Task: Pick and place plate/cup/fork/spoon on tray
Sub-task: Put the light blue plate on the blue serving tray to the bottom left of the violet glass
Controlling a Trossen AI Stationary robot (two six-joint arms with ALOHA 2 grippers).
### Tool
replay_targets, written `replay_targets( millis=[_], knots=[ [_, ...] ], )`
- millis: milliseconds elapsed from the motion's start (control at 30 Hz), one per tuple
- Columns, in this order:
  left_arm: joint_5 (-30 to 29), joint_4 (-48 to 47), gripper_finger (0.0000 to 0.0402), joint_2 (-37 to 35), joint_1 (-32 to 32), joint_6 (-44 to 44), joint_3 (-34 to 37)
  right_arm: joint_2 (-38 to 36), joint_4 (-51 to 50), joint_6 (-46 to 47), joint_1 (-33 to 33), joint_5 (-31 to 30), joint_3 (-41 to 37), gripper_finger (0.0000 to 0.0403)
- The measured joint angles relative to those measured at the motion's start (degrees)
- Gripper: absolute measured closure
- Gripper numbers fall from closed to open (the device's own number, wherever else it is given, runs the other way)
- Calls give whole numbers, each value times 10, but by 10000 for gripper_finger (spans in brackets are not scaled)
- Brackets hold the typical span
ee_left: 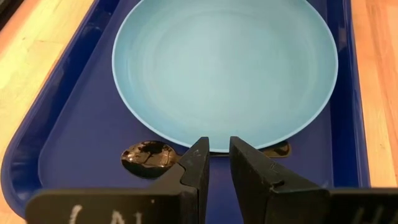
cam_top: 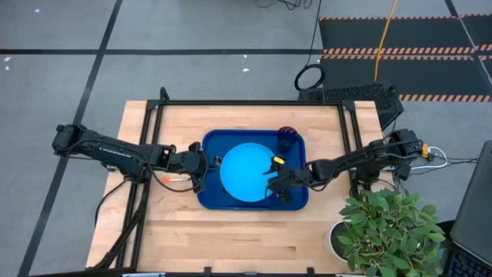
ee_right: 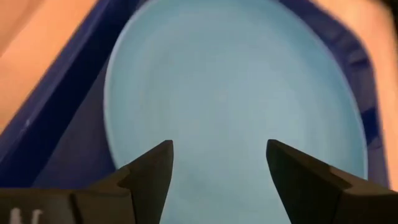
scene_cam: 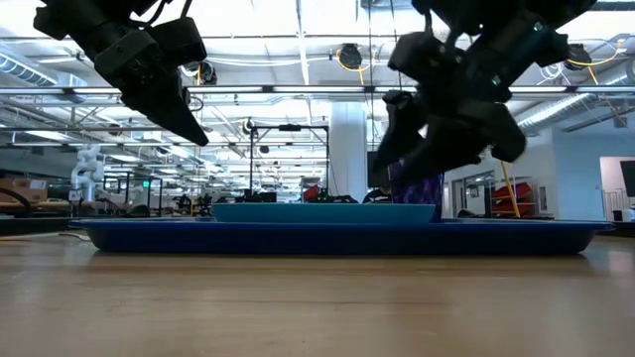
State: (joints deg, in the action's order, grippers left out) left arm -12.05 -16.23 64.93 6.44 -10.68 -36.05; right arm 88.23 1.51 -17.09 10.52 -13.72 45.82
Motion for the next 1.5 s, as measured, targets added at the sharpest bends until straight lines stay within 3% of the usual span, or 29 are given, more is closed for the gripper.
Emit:
replay_targets(
  millis=[467, 600, 1067, 1233, 1367, 1500],
  knots=[
    [0, -2, 334, 0, 0, -1, 0, 0, -90, 19, 1, -18, 0, 154],
    [0, -2, 334, 0, 0, -1, 0, 0, -117, 20, 1, -54, 0, 154],
    [0, -3, 334, 0, 0, -3, 0, -48, -146, 43, 3, -75, 0, 154],
    [5, -3, 334, 0, 4, -2, 0, -78, -108, 46, 9, -90, 0, 154],
    [11, -2, 334, 0, 16, 4, 0, -77, -87, 46, 2, -81, 0, 154],
    [11, -2, 334, 3, 23, 4, 0, -55, -92, 52, -10, -26, 2, 156]
  ],
)
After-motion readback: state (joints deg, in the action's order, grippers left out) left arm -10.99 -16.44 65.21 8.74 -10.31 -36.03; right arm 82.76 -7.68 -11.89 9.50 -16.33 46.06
